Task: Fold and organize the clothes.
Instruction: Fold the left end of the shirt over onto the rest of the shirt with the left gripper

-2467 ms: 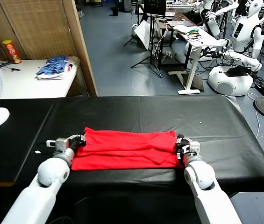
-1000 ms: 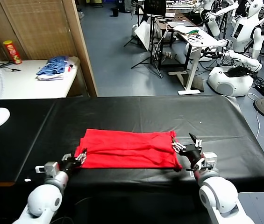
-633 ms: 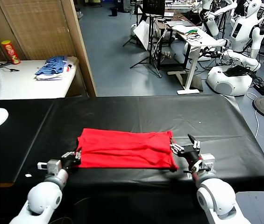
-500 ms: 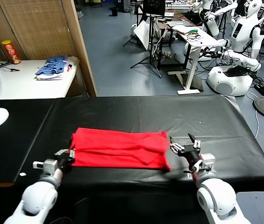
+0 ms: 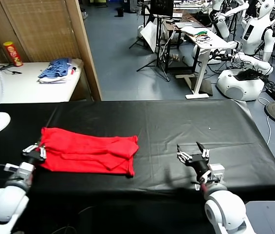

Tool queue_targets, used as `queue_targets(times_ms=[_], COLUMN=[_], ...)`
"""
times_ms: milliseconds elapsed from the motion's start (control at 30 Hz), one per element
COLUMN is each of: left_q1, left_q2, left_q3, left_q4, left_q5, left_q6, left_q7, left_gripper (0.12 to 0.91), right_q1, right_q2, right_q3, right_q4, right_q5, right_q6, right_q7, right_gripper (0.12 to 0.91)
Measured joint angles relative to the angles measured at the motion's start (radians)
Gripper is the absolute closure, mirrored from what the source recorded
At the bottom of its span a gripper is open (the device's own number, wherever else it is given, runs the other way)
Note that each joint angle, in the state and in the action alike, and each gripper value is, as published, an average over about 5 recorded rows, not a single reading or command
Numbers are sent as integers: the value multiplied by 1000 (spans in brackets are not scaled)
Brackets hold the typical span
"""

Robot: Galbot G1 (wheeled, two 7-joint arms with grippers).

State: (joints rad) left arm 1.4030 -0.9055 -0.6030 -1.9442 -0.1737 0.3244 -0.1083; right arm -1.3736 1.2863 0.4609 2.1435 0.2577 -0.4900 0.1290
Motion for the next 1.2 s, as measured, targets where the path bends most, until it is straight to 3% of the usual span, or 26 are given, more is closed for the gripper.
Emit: queue_targets(times_ms=[267, 433, 1033, 1133, 1200], left_q1=[-70, -115, -151, -154, -158], left_q2=[-115, -177, -337, -357, -370], left_q3=[179, 265, 370, 373, 374], left_q4=[-92, -118, -82, -67, -62], left_q5=[-143, -242, -266, -276, -307], left_q6=[72, 111, 98, 96, 103], left_q7=[-15, -42, -48, -49, -63], left_gripper=[862, 862, 862, 826, 747], right_q1=[-34, -39, -9, 0, 9], right_q2=[22, 35, 49, 40, 34], right_q3=[14, 13, -20, -28, -37], right_q4=[3, -8, -53, -62, -70], right_q5=[-30, -41, -61, -61, -60], right_q6=[2, 3, 7, 9, 12], right_q7=[-1, -1, -15, -26, -33], right_gripper=[227, 227, 227, 227, 227])
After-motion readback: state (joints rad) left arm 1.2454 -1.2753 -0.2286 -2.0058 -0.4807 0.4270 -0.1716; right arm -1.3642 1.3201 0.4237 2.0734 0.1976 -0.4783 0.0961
